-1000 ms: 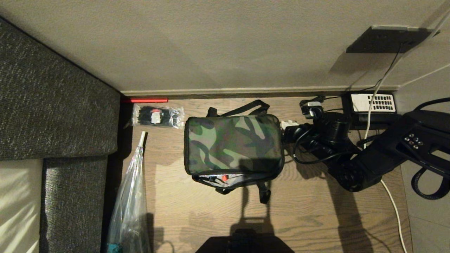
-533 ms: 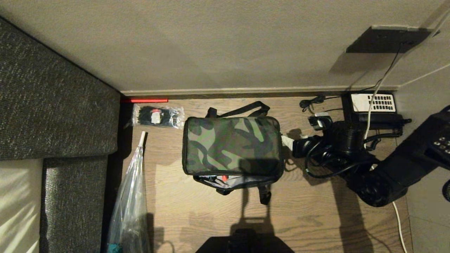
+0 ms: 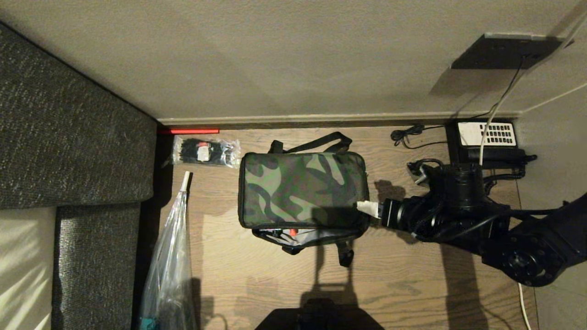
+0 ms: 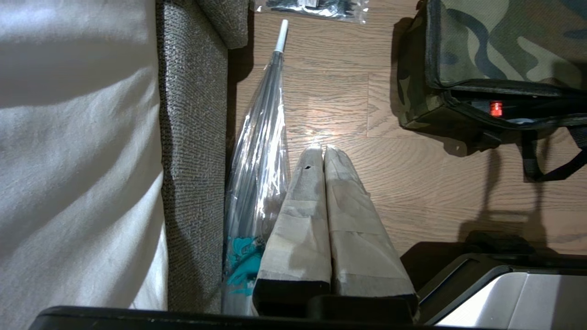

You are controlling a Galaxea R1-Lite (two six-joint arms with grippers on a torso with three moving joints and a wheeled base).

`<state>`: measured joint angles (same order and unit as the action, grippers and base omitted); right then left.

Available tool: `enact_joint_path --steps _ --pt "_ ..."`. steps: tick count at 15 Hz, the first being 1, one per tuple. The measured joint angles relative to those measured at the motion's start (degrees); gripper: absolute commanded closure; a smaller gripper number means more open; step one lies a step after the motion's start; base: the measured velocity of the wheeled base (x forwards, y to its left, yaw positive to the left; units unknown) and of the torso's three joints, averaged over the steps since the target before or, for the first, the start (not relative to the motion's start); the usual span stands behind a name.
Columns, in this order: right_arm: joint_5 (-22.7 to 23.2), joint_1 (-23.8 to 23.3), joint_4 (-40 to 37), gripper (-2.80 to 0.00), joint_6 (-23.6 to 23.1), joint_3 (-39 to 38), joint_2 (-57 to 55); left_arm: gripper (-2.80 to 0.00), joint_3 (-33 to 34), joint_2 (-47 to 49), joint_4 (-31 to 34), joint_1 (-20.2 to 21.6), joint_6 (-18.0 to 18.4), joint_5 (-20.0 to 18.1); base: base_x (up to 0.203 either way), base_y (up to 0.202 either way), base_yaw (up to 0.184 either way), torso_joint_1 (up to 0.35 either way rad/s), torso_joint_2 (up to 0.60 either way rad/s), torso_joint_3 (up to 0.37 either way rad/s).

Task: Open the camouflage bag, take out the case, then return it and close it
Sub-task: Open the top of the storage box

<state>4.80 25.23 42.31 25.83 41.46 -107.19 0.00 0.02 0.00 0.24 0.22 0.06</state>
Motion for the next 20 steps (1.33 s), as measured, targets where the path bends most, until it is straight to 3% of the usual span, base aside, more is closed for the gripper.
enact_joint_path --steps 2,9,13,17,20 --pt "-1.39 1.84 -3.85 -2.8 4.15 2.63 -1.14 0.0 0.0 0.0 0.0 0.0 0.02 -0.01 0.0 0.0 0.0 0.0 0.0 0.0" --pt "-3.92 3.2 -4.24 -2.8 6.1 9.83 -8.33 0.0 0.0 0.0 0.01 0.0 0.04 0.02 0.0 0.0 0.0 0.0 0.0 0.0" --pt "-3.59 4.21 -4.25 -2.8 16.35 13.75 -9.76 0.0 0.0 0.0 0.0 -0.02 -0.01 0.01 0.0 0.0 0.0 0.0 0.0 0.0" --pt "1.88 4.35 -7.82 -2.8 32.48 18.3 -6.37 0.0 0.0 0.0 0.0 -0.02 0.0 -0.01 0.0 0.0 0.0 0.0 0.0 0.0" --pt "2.55 3.69 -11.99 -2.8 35.44 20.74 -2.02 0.0 0.0 0.0 0.0 0.0 -0.01 0.03 0.0 0.0 0.0 0.0 0.0 0.0"
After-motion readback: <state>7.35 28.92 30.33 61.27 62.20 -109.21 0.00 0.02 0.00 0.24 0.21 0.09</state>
